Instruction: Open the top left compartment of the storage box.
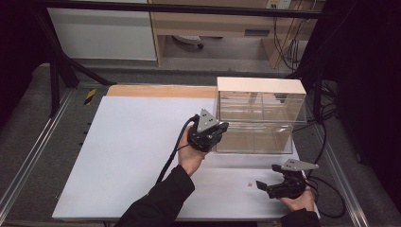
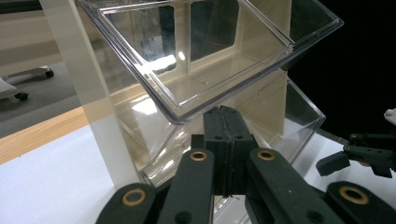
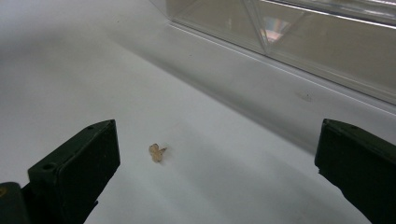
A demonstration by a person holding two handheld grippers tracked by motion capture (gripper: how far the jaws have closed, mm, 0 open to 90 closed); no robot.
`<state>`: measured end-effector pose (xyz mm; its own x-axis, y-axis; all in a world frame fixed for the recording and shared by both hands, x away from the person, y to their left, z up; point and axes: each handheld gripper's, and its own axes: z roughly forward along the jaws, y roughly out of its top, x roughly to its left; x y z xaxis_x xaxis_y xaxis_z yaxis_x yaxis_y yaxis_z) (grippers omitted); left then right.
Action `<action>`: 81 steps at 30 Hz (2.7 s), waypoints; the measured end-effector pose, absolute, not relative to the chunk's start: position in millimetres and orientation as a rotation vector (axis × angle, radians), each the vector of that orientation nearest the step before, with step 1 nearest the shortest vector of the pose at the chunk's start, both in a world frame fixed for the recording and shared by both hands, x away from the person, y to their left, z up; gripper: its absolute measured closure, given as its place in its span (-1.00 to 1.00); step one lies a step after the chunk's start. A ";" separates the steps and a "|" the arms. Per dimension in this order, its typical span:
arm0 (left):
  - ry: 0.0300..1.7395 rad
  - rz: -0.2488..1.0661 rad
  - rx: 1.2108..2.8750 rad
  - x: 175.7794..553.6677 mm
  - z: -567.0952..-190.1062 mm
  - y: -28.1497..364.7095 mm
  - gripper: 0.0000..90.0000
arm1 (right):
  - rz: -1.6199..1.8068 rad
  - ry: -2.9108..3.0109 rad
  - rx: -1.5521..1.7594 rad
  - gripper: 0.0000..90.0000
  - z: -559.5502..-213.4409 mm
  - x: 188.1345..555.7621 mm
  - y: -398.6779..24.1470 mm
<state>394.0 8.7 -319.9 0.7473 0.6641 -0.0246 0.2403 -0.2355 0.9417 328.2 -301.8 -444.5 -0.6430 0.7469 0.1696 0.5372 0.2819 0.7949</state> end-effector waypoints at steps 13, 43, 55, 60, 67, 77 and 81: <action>0.687 0.477 1.788 394.2 -312.4 9.1 1.00 | 1.287 2.322 1.186 -0.98 -444.8 328.3 -301.2; 0.667 0.502 1.708 394.9 -285.0 7.5 1.00 | 1.267 2.324 1.187 -0.98 -444.9 328.1 -301.7; 0.665 0.506 1.698 397.0 -276.3 6.7 1.00 | 1.264 2.324 1.197 -0.97 -444.6 327.8 -301.8; 0.666 0.508 1.698 398.4 -273.0 6.4 1.00 | 1.259 2.328 1.187 -0.96 -445.0 328.4 -301.8; 0.670 0.507 1.691 400.1 -271.5 5.2 1.00 | 1.242 2.337 1.197 -0.95 -445.4 328.3 -300.6; 0.668 0.505 1.686 402.3 -268.6 5.3 1.00 | 1.235 2.339 1.192 -0.94 -445.8 329.0 -299.9; 0.672 0.505 1.681 403.1 -267.3 5.5 1.00 | 1.234 2.344 1.198 -0.94 -445.7 328.5 -299.1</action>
<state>403.1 5.5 -267.3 0.7392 0.6730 -0.0274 0.1612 -0.1373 0.9773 328.5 -299.1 -445.7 -0.6377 0.7539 0.1579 0.5567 0.3094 0.7709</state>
